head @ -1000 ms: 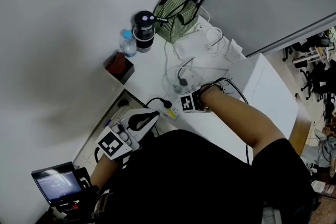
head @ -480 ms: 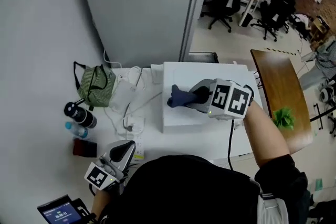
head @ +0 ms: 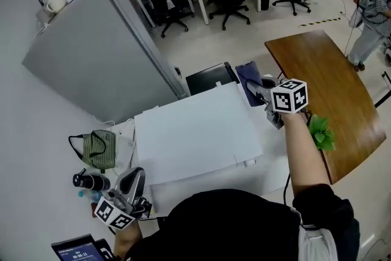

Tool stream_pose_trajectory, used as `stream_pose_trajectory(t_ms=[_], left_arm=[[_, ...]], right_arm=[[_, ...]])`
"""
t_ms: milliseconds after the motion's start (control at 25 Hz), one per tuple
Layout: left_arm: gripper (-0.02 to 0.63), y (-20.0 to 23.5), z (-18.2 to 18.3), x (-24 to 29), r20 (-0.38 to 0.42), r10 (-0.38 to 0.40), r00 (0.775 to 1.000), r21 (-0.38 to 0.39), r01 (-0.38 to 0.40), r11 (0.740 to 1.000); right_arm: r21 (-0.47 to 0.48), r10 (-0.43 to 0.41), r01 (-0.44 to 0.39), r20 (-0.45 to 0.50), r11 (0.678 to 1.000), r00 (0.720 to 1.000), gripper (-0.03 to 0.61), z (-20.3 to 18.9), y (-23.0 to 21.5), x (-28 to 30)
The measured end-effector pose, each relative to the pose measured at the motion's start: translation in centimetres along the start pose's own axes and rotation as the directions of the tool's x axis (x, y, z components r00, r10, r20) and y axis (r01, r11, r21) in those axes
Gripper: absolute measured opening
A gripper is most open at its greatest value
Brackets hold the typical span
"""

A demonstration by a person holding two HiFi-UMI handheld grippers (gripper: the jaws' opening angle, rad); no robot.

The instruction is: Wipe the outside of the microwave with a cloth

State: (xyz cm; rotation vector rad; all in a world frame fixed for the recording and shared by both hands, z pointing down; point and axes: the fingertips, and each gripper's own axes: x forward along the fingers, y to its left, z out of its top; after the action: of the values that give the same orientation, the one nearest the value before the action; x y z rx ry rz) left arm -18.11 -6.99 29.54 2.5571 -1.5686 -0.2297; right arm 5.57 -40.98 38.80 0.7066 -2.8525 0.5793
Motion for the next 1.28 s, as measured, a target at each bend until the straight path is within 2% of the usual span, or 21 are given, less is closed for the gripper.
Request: stream_pose_trajectory(t_ms=[120,240,360,440,600,760,840,960,1040,1120,1200,1240,1280], left_arm=[[0.002,-0.9,-1.0,1.4,-0.081,0.030,0.996,0.006,-0.029,1.000],[0.000,-1.7,-1.1,3.0,-0.152,0.064,0.986,0.017,-0.062,0.998],[0.002,-2.1,-1.8,4.5,-0.191,0.076,0.979,0.025,-0.073,0.997],[0.002,-2.1,-2.0,4.9,-0.214,0.078,0.974,0.036,-0.072,0.997],[0.002,-2.4,-2.4,5.3,-0.250,0.083,0.965,0.041,-0.075,0.996],[0.002,-2.6,-2.7,5.8,-0.269,0.090,0.959,0.043,-0.082,0.996],[0.000,-2.6,-2.7,6.0,-0.275,0.092,0.957,0.045,-0.083,0.996],[0.002,-2.8,-2.9,6.4,-0.284,0.084,0.955,0.050,-0.073,0.996],[0.002,-2.9,-3.1,6.6,-0.290,0.078,0.954,0.054,-0.065,0.996],[0.002,-3.1,-3.3,6.9,-0.297,0.072,0.952,0.052,-0.059,0.997],[0.002,-3.4,-3.4,7.3,-0.296,0.062,0.953,0.049,-0.050,0.998],[0.002,-3.5,-3.3,7.5,-0.295,0.056,0.954,0.050,-0.044,0.998],[0.002,-3.6,-3.3,7.7,-0.294,0.051,0.954,0.051,-0.037,0.998]], right_arm=[[0.174,0.051,-0.056,0.032,0.983,0.998,0.051,-4.2,-3.1,2.9],[0.320,0.139,-0.169,0.115,0.932,0.984,0.051,-6.4,-3.5,5.4],[0.416,0.181,-0.268,0.237,0.869,0.955,0.050,-6.4,-4.5,6.0],[0.440,0.195,-0.291,0.251,0.849,0.948,0.050,-7.4,-5.0,6.6],[0.489,0.163,-0.206,0.131,0.848,0.978,0.049,-13.5,-7.3,9.2],[0.549,0.113,-0.070,-0.045,0.833,0.993,0.049,-21.0,-10.4,11.6],[0.546,0.084,0.010,-0.146,0.838,0.986,0.049,-24.1,-11.4,12.4],[0.487,0.038,0.126,-0.313,0.864,0.949,0.045,-27.8,-12.4,13.0],[0.447,0.038,0.141,-0.368,0.883,0.929,0.046,-28.4,-12.4,13.2],[0.420,0.047,0.122,-0.371,0.899,0.927,0.048,-27.4,-12.0,12.8],[0.450,0.056,0.065,-0.252,0.891,0.966,0.048,-23.2,-10.6,11.0],[0.477,0.068,0.011,-0.149,0.879,0.986,0.048,-20.0,-9.4,9.6],[0.493,0.089,-0.057,-0.042,0.868,0.995,0.048,-16.6,-8.0,8.1]])
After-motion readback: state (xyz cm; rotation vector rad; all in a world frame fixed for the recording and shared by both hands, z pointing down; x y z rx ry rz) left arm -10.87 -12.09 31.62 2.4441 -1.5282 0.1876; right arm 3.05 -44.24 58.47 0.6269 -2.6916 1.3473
